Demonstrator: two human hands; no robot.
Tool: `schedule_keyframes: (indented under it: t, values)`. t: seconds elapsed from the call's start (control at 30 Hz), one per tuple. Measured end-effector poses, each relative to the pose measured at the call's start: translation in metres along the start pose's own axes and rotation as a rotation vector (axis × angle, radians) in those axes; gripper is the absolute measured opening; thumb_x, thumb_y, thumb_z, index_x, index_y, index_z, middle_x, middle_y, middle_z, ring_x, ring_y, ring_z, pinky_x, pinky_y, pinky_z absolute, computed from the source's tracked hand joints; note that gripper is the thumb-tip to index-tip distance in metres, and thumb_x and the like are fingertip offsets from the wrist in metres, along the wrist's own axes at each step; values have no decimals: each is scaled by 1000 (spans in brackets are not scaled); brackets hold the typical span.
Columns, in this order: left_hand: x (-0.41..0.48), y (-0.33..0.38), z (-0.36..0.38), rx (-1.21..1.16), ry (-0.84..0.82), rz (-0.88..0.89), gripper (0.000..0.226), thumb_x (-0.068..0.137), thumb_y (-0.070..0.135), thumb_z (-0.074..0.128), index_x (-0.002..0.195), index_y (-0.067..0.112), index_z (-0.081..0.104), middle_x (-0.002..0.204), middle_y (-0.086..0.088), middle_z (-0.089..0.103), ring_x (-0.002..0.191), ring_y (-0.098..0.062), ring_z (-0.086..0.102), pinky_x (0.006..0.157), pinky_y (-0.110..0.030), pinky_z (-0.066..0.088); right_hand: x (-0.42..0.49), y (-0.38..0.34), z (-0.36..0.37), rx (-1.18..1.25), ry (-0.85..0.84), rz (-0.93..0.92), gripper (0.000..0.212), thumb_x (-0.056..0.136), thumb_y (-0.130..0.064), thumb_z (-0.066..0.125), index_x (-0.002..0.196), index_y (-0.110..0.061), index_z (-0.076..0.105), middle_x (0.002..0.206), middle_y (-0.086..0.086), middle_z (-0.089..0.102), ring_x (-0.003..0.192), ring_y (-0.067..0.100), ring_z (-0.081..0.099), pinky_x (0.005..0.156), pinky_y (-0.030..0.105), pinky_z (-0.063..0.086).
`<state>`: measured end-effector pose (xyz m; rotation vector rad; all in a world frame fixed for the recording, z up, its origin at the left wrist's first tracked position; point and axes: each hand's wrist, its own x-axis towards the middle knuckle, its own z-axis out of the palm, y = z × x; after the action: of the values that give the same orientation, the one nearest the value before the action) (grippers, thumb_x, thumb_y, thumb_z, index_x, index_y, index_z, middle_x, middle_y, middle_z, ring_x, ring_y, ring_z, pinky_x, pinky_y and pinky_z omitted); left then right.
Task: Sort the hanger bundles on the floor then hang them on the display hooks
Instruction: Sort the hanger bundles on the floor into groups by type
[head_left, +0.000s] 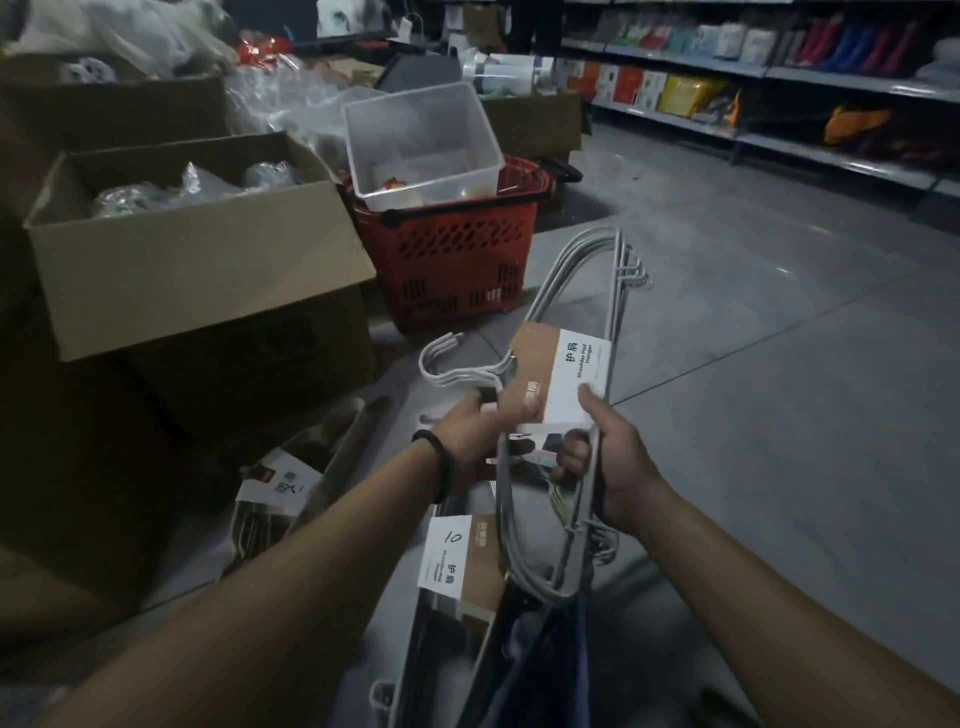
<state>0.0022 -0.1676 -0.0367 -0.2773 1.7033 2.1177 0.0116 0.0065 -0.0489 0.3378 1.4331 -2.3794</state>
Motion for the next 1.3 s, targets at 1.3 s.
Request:
schedule_keyframes:
  t: [1.3]
  values:
    - [8, -29, -42, 67, 62, -255, 49, 95, 62, 61, 119, 20, 67, 99, -10, 77, 85, -32, 75, 88, -63, 58, 0, 27, 27, -6, 122, 123, 54, 95, -58, 61, 112, -10, 79, 111, 19, 77, 104, 41, 73, 98, 58, 53]
